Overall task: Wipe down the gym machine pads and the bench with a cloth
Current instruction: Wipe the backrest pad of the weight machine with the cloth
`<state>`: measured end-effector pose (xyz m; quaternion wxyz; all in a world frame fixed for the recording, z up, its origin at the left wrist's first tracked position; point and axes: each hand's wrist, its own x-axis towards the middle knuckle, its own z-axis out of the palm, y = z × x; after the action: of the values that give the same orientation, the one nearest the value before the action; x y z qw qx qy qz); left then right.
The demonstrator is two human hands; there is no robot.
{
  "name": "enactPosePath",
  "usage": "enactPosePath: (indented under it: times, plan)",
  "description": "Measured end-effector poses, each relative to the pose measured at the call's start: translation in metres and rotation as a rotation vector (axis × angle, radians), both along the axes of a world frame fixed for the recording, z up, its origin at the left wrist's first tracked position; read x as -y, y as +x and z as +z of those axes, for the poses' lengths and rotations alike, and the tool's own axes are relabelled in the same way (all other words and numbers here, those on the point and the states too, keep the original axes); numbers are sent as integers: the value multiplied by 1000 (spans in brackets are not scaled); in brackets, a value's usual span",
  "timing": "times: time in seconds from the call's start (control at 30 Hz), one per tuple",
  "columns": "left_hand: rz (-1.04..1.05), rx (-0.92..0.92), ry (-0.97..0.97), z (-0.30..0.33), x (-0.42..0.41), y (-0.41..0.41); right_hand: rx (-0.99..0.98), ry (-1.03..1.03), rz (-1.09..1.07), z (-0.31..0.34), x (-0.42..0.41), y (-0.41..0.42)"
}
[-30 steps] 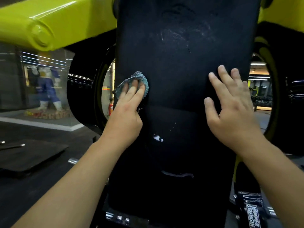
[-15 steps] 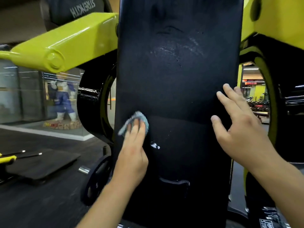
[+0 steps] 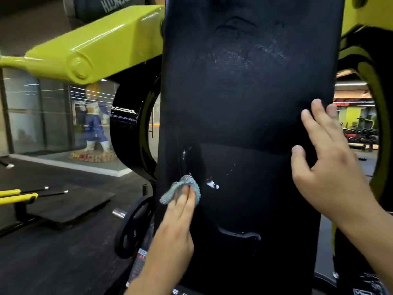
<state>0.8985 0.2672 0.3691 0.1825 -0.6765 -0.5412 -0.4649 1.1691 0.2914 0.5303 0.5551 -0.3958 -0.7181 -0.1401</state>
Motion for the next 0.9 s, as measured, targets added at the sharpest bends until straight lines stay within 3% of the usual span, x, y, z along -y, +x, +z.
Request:
enactPosePath:
  times: [0.13,0.3,0.4,0.63,0.73,0.9]
  plan:
    - [6,-63,-2,44,-6,-8,-7,-5,5,1,3,-2]
    - [76,15,76,138,-25,-10,31,-33,8,3,6,3]
    - [52,7,98,123,-24,-11,35,-40,3,2,6,3]
    - [-5,-20,-32,-1,7,2,12,-3,7,-1,1,-1]
    - [9,-54,-19,19,5,-3,9,-2,11,-1,1,-2]
    - [50,-21,99,124,-25,-14,19,-3,26,1,2,2]
